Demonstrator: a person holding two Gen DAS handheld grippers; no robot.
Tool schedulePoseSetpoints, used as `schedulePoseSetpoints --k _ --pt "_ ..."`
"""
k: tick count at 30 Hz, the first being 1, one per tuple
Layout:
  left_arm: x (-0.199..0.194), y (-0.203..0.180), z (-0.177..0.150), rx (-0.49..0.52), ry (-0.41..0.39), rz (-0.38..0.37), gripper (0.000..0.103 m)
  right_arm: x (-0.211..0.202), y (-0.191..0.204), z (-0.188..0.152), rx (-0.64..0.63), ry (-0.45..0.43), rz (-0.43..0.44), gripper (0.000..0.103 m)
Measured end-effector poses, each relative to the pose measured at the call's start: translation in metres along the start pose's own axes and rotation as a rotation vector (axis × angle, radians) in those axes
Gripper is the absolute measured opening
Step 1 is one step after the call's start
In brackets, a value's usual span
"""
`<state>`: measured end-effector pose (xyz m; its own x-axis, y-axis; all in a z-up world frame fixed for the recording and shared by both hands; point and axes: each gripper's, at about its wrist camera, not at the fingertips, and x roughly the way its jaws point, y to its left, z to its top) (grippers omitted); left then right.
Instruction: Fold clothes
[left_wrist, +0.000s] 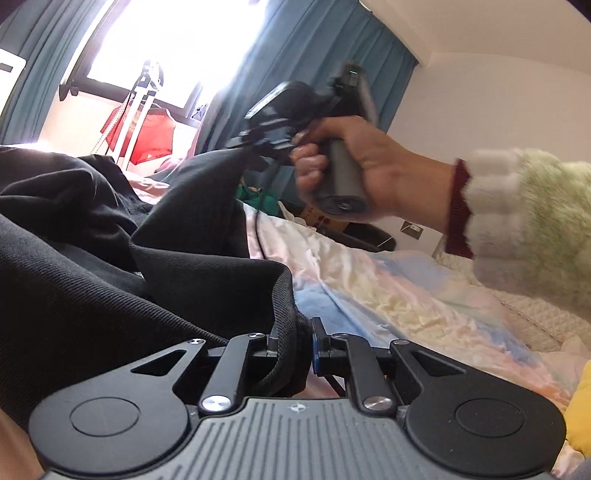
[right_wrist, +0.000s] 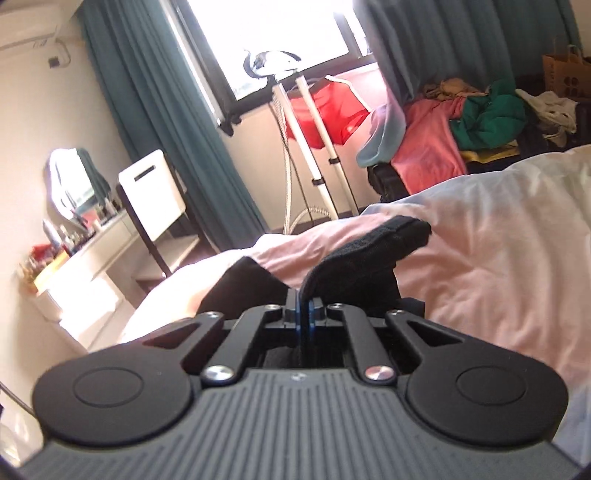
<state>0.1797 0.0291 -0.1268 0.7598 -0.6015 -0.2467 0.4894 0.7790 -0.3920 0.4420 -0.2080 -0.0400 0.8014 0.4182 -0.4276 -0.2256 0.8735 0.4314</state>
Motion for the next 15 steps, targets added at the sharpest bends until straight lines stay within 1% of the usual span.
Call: schedulePoseSetpoints --k 2,4,9,11,12,13,15 --pt "-0.003 -0.002 0.003 0.0 -0.012 -0.007 0.013 -0.054 -0.026 -0.004 0.083 -0.051 -0.007 0.007" --pt "-0.007 -0.003 0.009 -0.011 -0.028 -0.012 0.013 -0.102 -0.051 -0.018 0.159 -0.098 -0.029 0.007" --pt "-0.028 -0.015 0.027 0.011 -0.141 0.019 0.011 -0.219 -0.11 -0.079 0.362 -0.275 -0.111 0.007" --pt "-0.038 -0.02 0.029 0.001 -0.163 0.024 0.01 -0.255 -0.132 -0.108 0.474 -0.32 -0.119 0.007" --pt "-0.044 -0.024 0.03 -0.003 -0.171 0.031 0.009 -0.274 -0.145 -0.127 0.538 -0.334 -0.126 0.007" --pt "-0.048 -0.026 0.031 -0.014 -0.172 0.038 0.008 -0.286 -0.154 -0.139 0.585 -0.328 -0.141 0.007" --pt "-0.052 -0.029 0.032 -0.031 -0.16 0.063 0.008 -0.3 -0.171 -0.158 0.697 -0.271 -0.162 0.008"
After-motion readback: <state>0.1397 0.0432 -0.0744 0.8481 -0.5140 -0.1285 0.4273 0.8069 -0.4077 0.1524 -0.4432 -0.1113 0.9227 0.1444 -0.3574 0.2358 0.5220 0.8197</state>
